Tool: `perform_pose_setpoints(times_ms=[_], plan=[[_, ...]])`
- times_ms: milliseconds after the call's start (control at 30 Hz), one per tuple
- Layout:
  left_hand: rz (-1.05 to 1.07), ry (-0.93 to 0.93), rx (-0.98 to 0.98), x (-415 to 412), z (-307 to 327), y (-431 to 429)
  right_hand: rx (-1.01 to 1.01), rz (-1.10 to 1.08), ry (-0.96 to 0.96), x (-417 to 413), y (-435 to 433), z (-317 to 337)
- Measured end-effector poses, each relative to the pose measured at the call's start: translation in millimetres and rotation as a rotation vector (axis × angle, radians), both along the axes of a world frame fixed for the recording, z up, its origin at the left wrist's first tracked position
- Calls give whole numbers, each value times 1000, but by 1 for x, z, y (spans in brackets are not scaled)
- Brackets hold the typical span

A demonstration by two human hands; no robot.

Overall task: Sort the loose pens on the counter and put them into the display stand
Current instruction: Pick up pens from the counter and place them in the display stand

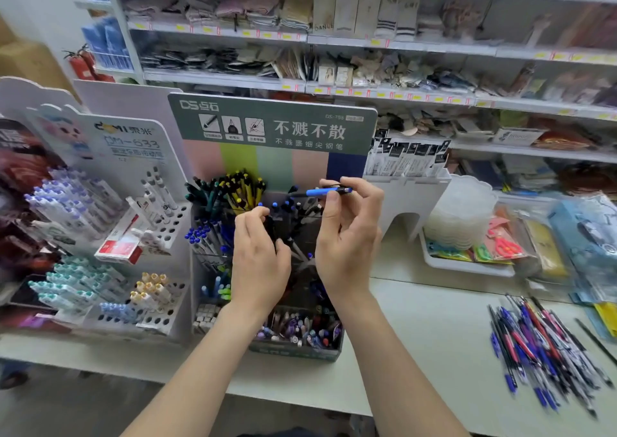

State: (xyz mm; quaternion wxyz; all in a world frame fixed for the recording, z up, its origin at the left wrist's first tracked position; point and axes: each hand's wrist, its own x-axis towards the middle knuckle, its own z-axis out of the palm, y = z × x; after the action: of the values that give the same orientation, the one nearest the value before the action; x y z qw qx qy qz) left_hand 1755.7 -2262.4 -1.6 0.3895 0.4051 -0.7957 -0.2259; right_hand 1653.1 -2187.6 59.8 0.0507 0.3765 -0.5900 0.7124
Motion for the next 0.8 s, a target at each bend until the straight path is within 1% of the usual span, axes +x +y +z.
perform_pose_setpoints(times_ms=[67, 167, 233, 267, 300, 367, 400, 467, 500, 600, 633, 733, 767, 800], plan=[[-12, 39, 50, 2, 6, -4, 62, -19, 140, -3, -18, -1], [-37, -4, 46, 3, 11, -11, 315, 14, 386, -8, -44, -13], [-79, -17, 42, 4, 13, -16, 464, -93, 568, -11, -54, -23], [-95, -10, 46, 4, 13, -17, 500, -177, 599, -13, -57, -26], [-101, -2, 54, 4, 14, -18, 520, -257, 584, -16, -58, -26], [-114, 4, 48, 6, 16, -19, 551, -336, 554, -19, -59, -24], [-119, 3, 26, 6, 16, -21, 576, -292, 569, -19, -59, -22], [-106, 4, -25, 7, 17, -27, 631, -111, 623, -20, -59, -18], [-91, 3, -48, 6, 18, -31, 675, -59, 641, -21, -60, -16], [-69, -40, -89, 2, 25, -43, 838, -152, 646, -28, -64, -8], [-59, -50, -77, -1, 27, -46, 894, -144, 664, -29, -65, -5], [6, -32, -29, -5, 34, -55, 954, 101, 778, -21, -69, 2], [17, -16, -16, -5, 35, -57, 956, 141, 777, -20, -69, 3], [6, 0, -5, -5, 35, -58, 964, 105, 768, -20, -70, 3]])
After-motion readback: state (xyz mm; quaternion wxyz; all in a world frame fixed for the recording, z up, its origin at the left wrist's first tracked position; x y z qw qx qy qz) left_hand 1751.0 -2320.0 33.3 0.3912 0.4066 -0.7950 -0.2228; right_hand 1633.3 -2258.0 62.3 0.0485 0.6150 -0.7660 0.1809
